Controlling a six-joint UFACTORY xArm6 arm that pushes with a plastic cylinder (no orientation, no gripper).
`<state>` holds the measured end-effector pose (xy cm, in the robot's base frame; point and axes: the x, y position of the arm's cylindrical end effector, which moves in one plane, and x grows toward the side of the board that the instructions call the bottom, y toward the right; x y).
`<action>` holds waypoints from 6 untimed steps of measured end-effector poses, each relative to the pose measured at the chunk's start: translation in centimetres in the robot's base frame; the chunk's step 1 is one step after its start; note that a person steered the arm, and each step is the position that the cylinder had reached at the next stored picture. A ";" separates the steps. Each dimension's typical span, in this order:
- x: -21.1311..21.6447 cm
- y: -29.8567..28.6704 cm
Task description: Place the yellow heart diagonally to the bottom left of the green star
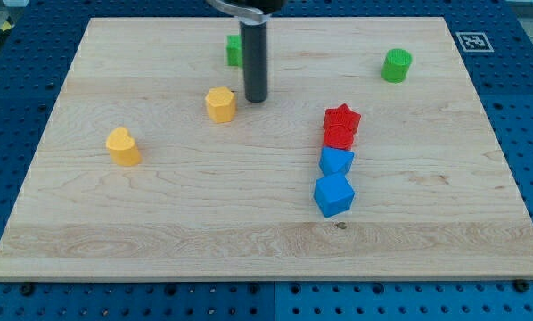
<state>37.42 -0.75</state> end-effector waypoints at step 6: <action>7.7 -7.2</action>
